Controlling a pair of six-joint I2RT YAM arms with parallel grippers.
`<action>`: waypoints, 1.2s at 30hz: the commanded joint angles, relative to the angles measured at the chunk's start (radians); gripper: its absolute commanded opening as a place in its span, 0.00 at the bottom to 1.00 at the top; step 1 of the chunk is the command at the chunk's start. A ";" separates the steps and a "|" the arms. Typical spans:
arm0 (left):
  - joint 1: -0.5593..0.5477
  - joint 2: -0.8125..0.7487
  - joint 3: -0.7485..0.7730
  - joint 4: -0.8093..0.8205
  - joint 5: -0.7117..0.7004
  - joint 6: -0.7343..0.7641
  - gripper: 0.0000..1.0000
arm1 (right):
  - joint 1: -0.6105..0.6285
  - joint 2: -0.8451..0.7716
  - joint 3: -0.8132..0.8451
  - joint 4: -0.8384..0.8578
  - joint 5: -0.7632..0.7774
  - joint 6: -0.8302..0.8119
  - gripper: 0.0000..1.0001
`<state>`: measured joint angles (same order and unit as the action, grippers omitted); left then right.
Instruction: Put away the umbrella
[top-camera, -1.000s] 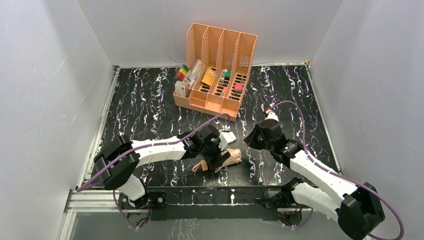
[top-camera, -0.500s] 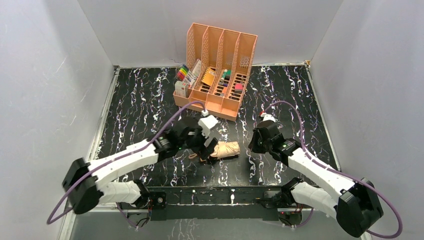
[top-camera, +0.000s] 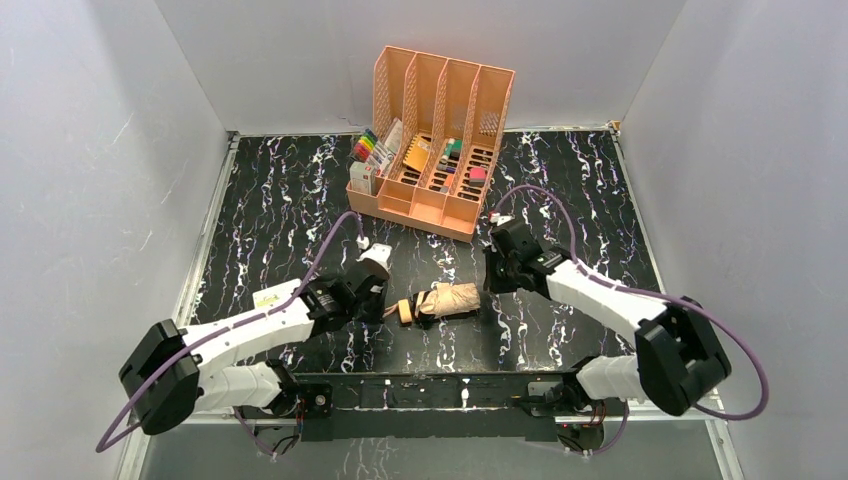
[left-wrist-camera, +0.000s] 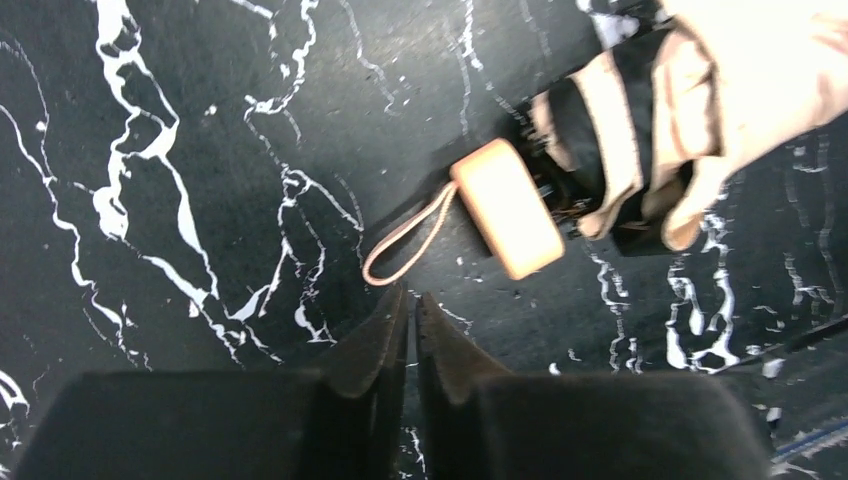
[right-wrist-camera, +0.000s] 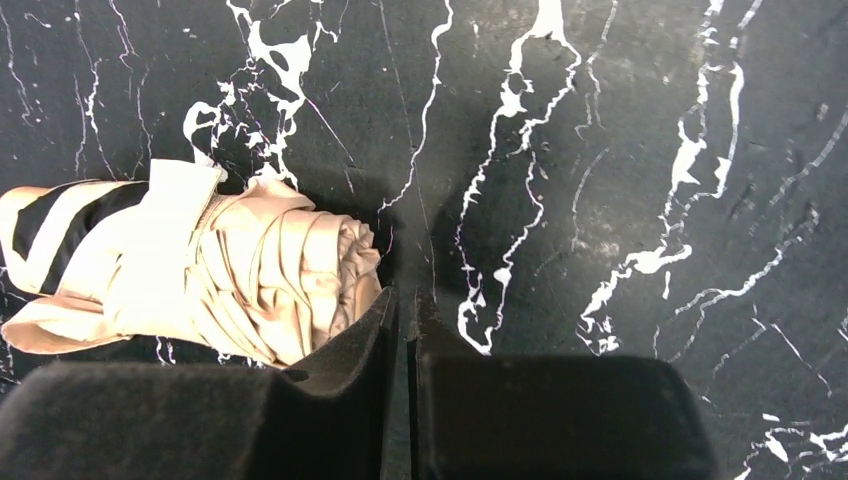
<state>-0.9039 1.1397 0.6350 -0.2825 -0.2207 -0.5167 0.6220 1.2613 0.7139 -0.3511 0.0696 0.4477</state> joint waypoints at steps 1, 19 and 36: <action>0.003 0.053 -0.003 -0.008 -0.052 -0.081 0.00 | -0.004 0.083 0.081 -0.032 -0.054 -0.076 0.15; -0.008 0.387 0.089 0.276 0.137 -0.026 0.00 | 0.021 0.216 0.053 0.205 -0.436 0.054 0.08; 0.032 0.521 0.288 0.293 0.146 0.077 0.00 | 0.021 0.303 0.232 0.260 -0.298 0.069 0.05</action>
<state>-0.8509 1.6218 0.8566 -0.1329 -0.2920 -0.4152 0.6022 1.5505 0.8242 -0.3573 -0.1009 0.4633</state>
